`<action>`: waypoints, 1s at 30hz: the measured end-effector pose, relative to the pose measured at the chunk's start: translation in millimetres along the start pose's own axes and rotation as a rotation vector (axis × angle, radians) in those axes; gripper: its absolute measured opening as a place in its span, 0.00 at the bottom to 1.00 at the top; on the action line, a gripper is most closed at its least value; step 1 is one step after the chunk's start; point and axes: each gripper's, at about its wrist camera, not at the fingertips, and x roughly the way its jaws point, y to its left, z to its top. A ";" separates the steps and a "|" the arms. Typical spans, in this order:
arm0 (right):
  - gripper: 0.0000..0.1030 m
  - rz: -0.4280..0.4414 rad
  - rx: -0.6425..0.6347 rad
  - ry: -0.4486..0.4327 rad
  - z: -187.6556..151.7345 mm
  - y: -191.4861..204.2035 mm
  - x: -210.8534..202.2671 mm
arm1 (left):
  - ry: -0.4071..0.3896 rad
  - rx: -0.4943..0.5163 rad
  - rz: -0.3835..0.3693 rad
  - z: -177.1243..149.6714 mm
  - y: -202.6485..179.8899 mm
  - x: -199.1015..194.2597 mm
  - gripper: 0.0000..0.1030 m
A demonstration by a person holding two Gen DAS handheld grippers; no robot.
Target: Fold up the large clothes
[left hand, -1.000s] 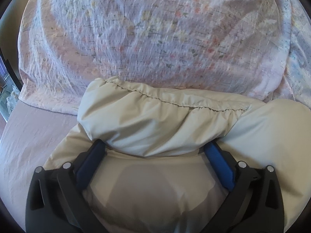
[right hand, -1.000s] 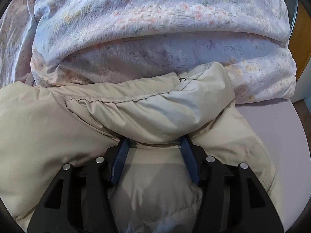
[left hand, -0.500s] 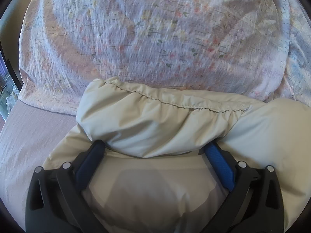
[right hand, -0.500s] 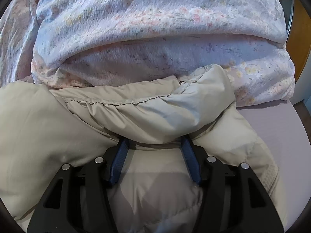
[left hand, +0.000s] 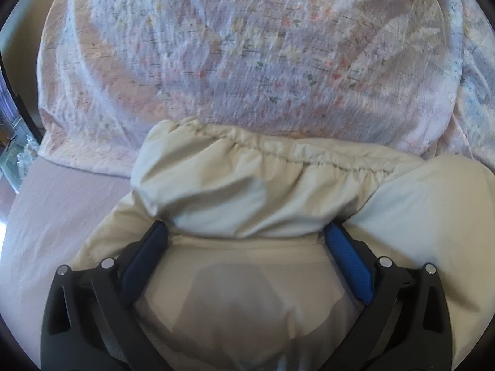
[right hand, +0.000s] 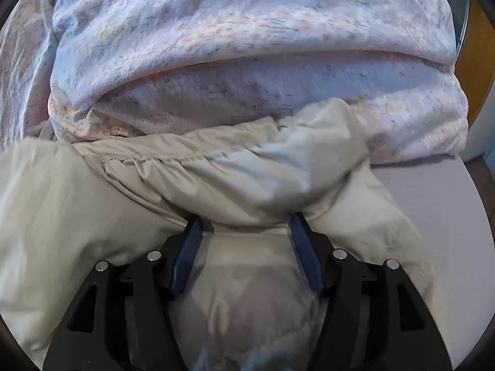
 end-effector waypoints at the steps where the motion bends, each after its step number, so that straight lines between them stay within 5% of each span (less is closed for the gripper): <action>1: 0.62 0.012 0.016 0.015 0.5 -4.2 -5.7 | 0.006 0.007 0.006 -0.4 0.8 -5.1 0.98; 9: 0.84 -0.046 0.219 0.019 -19.2 -80.1 -79.2 | 0.023 -0.004 0.015 -14.6 43.5 -68.3 0.98; 12: 0.85 -0.040 0.346 0.070 -41.7 -118.6 -87.9 | 0.045 -0.023 0.054 -25.7 66.2 -83.6 0.98; 17: 0.85 0.107 0.532 0.159 -74.3 -149.7 -82.5 | 0.128 -0.093 0.055 -46.0 102.1 -81.7 0.98; 25: 0.85 0.324 0.758 0.240 -103.5 -154.5 -57.7 | 0.217 -0.270 -0.091 -63.8 110.4 -64.6 0.91; 26: 0.84 0.328 0.771 0.236 -106.3 -155.2 -55.3 | 0.216 -0.290 -0.110 -62.9 108.9 -61.6 0.89; 30: 0.55 0.390 0.843 0.213 -117.7 -158.4 -58.2 | 0.189 -0.320 -0.139 -56.4 105.3 -62.0 0.70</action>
